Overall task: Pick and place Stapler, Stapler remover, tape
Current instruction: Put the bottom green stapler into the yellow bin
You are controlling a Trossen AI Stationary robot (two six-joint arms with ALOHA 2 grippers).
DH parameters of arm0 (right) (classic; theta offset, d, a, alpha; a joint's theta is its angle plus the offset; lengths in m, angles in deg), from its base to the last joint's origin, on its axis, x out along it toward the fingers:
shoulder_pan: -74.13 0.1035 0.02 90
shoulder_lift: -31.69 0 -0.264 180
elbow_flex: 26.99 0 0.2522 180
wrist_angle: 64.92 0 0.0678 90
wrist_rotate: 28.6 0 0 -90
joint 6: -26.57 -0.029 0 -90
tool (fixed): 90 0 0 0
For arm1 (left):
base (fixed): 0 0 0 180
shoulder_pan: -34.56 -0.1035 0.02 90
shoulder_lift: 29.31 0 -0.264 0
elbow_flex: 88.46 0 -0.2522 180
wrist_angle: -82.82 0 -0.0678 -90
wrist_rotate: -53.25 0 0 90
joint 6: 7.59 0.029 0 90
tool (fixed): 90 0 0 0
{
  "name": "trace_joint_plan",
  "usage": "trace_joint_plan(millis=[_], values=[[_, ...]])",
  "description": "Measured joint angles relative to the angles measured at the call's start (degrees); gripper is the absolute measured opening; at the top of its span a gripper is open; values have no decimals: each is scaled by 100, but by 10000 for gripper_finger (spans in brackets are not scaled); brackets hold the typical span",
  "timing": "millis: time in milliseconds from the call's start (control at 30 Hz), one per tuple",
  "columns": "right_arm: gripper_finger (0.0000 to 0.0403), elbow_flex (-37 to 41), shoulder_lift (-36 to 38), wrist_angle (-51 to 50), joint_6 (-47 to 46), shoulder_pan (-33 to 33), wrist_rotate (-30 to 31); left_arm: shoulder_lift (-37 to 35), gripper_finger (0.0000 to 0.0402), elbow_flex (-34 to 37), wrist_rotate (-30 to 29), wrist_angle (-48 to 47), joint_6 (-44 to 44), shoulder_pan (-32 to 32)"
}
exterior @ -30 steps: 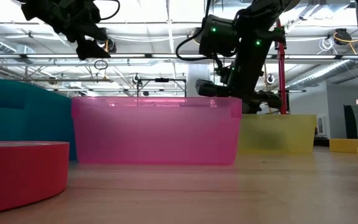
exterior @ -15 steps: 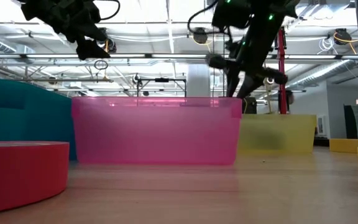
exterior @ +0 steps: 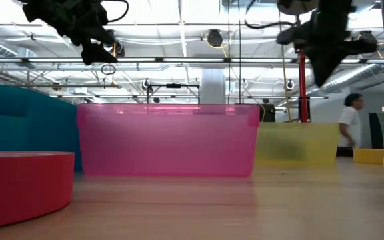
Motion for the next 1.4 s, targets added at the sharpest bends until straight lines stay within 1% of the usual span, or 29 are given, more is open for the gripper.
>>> trace_joint_plan(millis=[67, 133, 267, 367, 433, 567, 667, 800, 900, 1033, 1133, 1267, 1400], values=[[10, 0, 146, -457, -93, 3, -388, 0, 324, 0, -2, 26, -92, 0], [10, 0, 242, -854, -22, 7, -648, 0, 324, 0, -6, 86, -181, 0], [14, 0, 347, -1477, 88, 9, -684, 0, 324, -2, -185, 252, -405, 4], [29, 0, 384, -1662, 399, 9, -681, 0, 324, -2, -341, 375, -600, 0], [44, 0, 388, -1658, 587, 9, -681, 0, 324, -2, -365, 374, -670, 0], [86, 0, 386, -1659, 915, 9, -644, 2, 324, -2, -369, 347, -815, 17], [121, 78, 386, -1644, 971, 7, -494, 2, 324, -2, -426, 345, -830, 87], [162, 466, 390, -1659, 950, 7, -521, 2, 324, -2, -628, 345, -942, 224], [186, 843, 389, -1662, 761, 7, -558, 2, 324, -2, -757, 347, -979, 344], [207, 1273, 390, -1662, 700, 4, -974, 2, 324, -2, -765, 348, -1048, 433], [216, 1501, 390, -1623, 673, 4, -1485, 2, 324, -2, -779, 348, -1125, 466], [219, 1704, 390, -1462, 756, 26, -2300, 2, 324, -2, -939, 348, -1192, 525], [216, 1833, 390, -1142, 622, 233, -2816, 2, 324, -2, -962, 348, -1199, 591]])
